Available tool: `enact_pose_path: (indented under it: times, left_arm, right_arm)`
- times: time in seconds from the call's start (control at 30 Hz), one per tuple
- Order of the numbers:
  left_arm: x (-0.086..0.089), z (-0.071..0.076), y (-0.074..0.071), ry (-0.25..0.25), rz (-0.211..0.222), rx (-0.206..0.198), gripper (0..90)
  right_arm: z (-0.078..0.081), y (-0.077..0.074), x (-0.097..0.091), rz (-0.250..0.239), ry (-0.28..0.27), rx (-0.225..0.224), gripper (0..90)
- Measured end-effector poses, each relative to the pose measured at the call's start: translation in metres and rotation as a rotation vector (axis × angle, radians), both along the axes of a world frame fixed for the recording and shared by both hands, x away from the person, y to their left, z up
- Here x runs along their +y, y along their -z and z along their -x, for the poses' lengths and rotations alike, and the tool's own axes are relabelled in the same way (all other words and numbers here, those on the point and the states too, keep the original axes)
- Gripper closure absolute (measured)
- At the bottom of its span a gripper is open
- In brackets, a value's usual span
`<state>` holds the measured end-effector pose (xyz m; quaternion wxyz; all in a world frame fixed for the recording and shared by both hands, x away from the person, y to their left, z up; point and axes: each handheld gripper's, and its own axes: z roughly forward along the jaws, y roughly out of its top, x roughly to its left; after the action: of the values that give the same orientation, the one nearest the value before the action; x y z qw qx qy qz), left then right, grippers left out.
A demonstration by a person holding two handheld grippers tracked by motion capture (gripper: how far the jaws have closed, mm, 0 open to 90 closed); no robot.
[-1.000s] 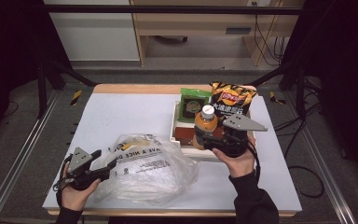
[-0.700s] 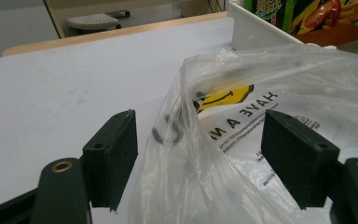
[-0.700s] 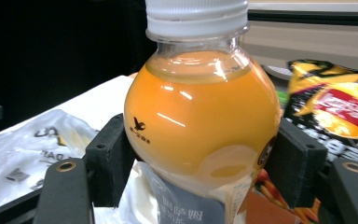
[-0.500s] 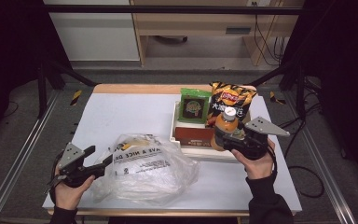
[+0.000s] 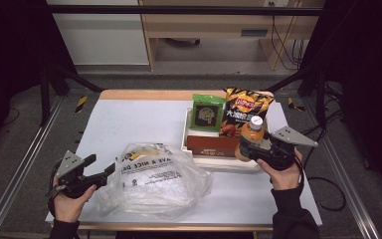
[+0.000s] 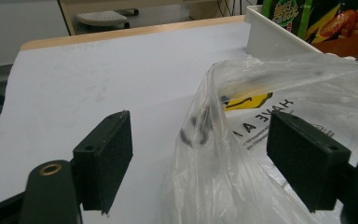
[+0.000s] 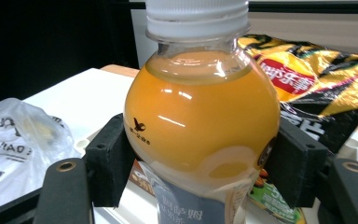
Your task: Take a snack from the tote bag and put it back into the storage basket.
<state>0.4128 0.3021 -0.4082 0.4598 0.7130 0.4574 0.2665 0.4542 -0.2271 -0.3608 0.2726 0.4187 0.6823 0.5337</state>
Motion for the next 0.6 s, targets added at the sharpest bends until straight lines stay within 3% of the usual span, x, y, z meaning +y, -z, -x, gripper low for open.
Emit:
enact_pose_path:
  times: [0.6]
  left_arm:
    - [0.005, -0.001, 0.000, -0.018, 0.001, 0.000, 21.5]
  right_arm:
    - [-0.020, 0.016, -0.023, -0.003, 0.047, 0.026, 31.0]
